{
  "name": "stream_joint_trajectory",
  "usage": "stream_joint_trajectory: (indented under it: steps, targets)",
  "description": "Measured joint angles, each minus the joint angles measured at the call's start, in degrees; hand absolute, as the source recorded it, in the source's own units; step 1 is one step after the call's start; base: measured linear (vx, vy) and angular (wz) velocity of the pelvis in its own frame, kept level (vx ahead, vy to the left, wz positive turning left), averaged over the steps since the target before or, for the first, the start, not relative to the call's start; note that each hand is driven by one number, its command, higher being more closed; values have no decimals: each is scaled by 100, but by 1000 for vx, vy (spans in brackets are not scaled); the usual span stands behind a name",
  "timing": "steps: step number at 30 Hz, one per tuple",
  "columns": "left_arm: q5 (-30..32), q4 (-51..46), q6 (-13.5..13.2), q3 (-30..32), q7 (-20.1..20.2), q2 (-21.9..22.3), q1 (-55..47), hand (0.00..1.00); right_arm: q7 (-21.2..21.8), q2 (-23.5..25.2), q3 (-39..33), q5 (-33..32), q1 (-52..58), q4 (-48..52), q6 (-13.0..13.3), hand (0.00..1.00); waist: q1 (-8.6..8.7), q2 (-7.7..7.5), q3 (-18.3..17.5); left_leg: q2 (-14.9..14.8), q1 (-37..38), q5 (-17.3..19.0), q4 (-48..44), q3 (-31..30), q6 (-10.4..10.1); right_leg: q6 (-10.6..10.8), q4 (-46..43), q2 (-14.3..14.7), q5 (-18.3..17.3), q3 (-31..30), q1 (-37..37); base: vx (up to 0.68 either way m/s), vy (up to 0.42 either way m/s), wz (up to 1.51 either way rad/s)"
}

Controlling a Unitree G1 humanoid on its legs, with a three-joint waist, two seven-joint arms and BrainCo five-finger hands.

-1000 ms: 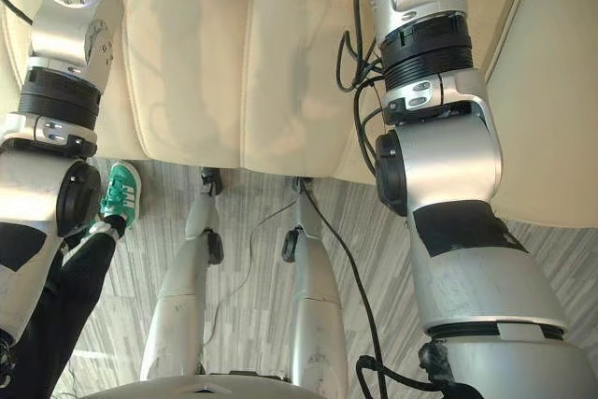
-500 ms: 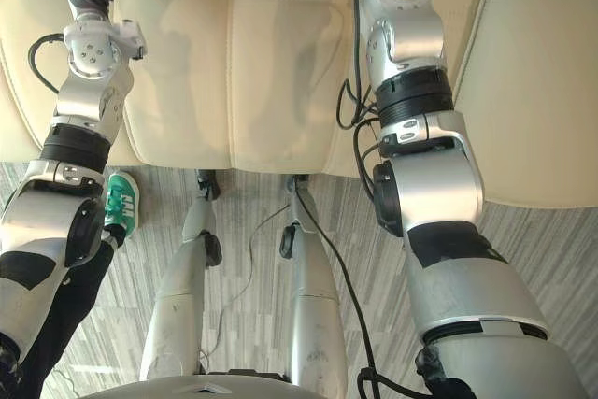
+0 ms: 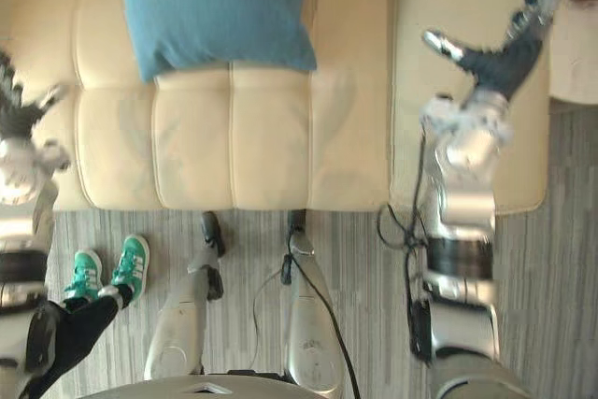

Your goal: Pick up cushions and gather them together orderly.

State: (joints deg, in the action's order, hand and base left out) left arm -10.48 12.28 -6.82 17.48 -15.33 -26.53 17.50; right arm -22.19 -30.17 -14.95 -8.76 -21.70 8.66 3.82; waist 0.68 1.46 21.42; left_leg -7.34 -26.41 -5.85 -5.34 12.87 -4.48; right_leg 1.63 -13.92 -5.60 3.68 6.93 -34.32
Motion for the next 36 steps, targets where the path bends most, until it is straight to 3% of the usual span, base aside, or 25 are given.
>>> stream_joint_trajectory:
  steps: [2, 4, 7, 11, 15, 19, 25, 27, 29, 30, 31, 32, 33, 34, 35, 36]
  targets:
    - [0, -112, -57, 211, 140, 370, -626, 0, 320, 152, 37, 200, 743, 322, 38, 0, -20, -11, -23, -3, 326, 53, 5, -1, 9, 44, 20, 1, -25, 23, 341, 88, -20, -1]
    - [-9, -114, -56, 313, 276, 869, -1275, 0, 665, 601, 106, 276, 1463, 492, 102, 0, -31, -48, -336, -13, 554, 132, 10, 15, -31, 38, 69, 15, -64, 33, 575, 100, -8, -6]
    - [4, 488, -47, 456, 540, 1870, -2163, 0, 1223, 1697, 141, 887, 2733, 508, 142, 0, -77, -103, -963, -47, 1100, 342, 65, 78, -51, 60, 452, 113, -84, 26, 1231, 168, 1, -14]
    - [74, 1930, 145, 473, 733, 2509, -2588, 0, 1474, 2539, 277, 1275, 3482, -1028, 188, 0, -49, -272, -1495, -60, 1685, 588, 50, 138, -81, 119, 1016, 192, 43, -26, 2032, 112, 28, -14]
    - [582, 3036, 236, 349, 829, 2609, -2657, 0, 1667, 2877, 562, 1591, 3554, -3024, 73, 0, -57, -387, -1774, -37, 2103, 752, 45, 309, -92, 169, 1346, 194, 165, -209, 2467, 29, 44, -19]
    - [878, 3763, 309, 207, 859, 2605, -2589, 0, 1677, 2925, 297, 1708, 3249, -4824, -76, 0, -54, -344, -1849, 43, 2360, 831, 70, 357, -124, 180, 1580, 157, 255, -313, 2777, 2, 26, -13]
    - [1244, 4142, 380, 47, 832, 2586, -2492, 0, 1563, 2953, -115, 1689, 3220, -5356, -187, 0, -76, -400, -1784, 76, 2464, 862, 5, 519, -122, 223, 1583, 140, 373, -558, 2806, -42, 11, -16]
    - [1284, 4097, 379, 46, 824, 2568, -2451, 0, 1554, 3015, -107, 1622, 3171, -5344, -186, 0, -142, -432, -1720, -27, 2254, 1043, -406, 648, -100, 223, 1452, 173, 401, -668, 2643, -120, 7, -39]
    - [1284, 3968, 380, 51, 820, 2573, -2433, 0, 1544, 3061, -110, 1512, 3166, -5241, -189, 0, -162, -497, -1658, -194, 1808, 1312, -1169, 750, 68, 270, 1506, 192, 328, -747, 2455, -185, 8, -35]
    - [1284, 3901, 385, 52, 812, 2633, -2429, 0, 1532, 3026, -128, 1487, 3052, -5237, -197, 0, -207, -261, -1663, -468, 1645, 1300, -1168, 851, 145, 297, 1372, 233, -2, -374, 2387, -172, 1, -39]
    - [1283, 3818, 379, 29, 803, 2701, -2423, 0, 1518, 3000, -115, 1475, 2972, -5247, -219, 0, -256, -188, -1605, -624, 1590, 1288, -1221, 876, 152, 73, 549, 220, -199, -89, 2121, -115, 13, -37]
    - [1281, 3752, 375, 19, 796, 2684, -2422, 0, 1518, 3042, -94, 1473, 2942, -5260, -244, 0, -262, -170, -1566, -716, 1540, 1286, -1312, 834, 155, 10, -777, 129, -502, 142, 1823, -67, 39, -9]
    - [1280, 3749, 378, -21, 794, 2602, -2432, 0, 1499, 3132, -104, 1457, 2922, -5295, -239, 0, -259, -223, -1534, -697, 1504, 1281, -1395, 783, 161, 138, -1812, -76, -783, 172, 1791, -67, -53, 26]
    - [1279, 3712, 381, -49, 793, 2474, -2473, 0, 1446, 3245, -67, 1468, 2935, -5470, -249, 0, -270, -488, -1618, -619, 1390, 1286, -1608, 725, 171, 418, -2953, -413, -1173, 117, 1902, -81, -171, 42]
    - [1274, 3647, 385, -57, 780, 2418, -2480, 0, 1439, 3278, 32, 1480, 2900, -5573, -264, 0, -307, -617, -1655, -619, 1239, 1286, -1814, 650, 170, 548, -3155, -522, -1246, 45, 2011, -114, -211, 33]
    - [1238, 3618, 388, -64, 765, 2423, -2450, 0, 1436, 3268, 84, 1519, 2811, -5620, -261, 0, -344, -644, -1645, -643, 1131, 1256, -1930, 583, 122, 718, -2979, -425, -1320, 22, 2017, -144, -150, -3]
